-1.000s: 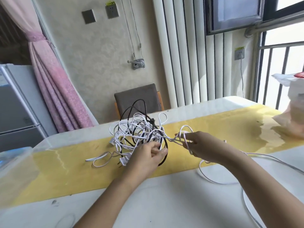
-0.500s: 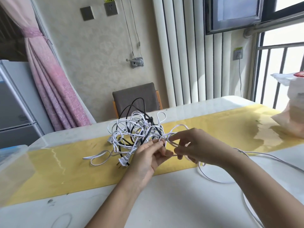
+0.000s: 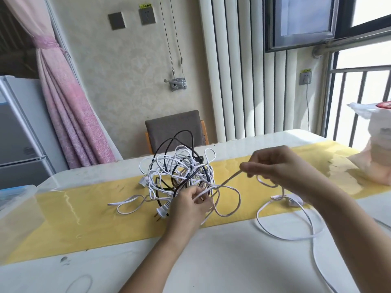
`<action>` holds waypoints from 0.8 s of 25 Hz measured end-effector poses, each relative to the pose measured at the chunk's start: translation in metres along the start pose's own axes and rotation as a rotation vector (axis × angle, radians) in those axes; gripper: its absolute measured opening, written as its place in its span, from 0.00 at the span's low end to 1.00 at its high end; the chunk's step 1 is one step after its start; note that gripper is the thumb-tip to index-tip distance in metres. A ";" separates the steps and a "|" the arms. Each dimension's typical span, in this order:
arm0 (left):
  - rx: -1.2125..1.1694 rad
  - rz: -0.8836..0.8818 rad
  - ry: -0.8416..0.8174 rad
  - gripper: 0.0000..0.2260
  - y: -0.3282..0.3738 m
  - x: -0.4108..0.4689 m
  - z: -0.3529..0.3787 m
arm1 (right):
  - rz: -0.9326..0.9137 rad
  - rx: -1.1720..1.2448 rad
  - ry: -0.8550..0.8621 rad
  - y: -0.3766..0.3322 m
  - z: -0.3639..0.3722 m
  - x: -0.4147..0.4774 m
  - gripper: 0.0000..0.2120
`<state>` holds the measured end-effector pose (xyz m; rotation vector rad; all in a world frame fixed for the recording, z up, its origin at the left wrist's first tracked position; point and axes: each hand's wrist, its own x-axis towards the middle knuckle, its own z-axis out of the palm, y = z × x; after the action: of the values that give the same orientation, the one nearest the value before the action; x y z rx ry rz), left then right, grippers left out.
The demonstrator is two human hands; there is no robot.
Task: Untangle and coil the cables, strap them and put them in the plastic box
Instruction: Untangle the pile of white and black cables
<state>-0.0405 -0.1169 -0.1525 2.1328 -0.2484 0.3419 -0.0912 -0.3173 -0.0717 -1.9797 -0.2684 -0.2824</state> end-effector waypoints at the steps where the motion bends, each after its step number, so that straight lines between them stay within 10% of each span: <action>1: -0.033 -0.036 0.025 0.10 -0.001 0.001 -0.001 | 0.009 -0.118 0.121 0.004 -0.006 0.002 0.15; 4: -0.323 -0.184 0.105 0.08 -0.002 0.006 -0.009 | 0.176 -0.499 0.247 0.018 -0.021 0.007 0.14; 7: -0.710 -0.276 -0.004 0.07 0.000 0.006 -0.014 | 0.332 -0.697 0.022 0.025 -0.010 0.008 0.11; 13: -0.555 -0.148 -0.087 0.04 0.004 -0.002 -0.004 | 0.130 -0.303 -0.250 0.008 0.056 -0.002 0.06; 20: -0.443 -0.033 -0.034 0.04 0.003 -0.003 -0.004 | -0.077 -0.529 -0.065 0.015 0.091 -0.003 0.16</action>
<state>-0.0445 -0.1153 -0.1495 1.7044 -0.2796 0.2083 -0.0823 -0.2407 -0.1228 -2.5077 -0.3372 -0.3663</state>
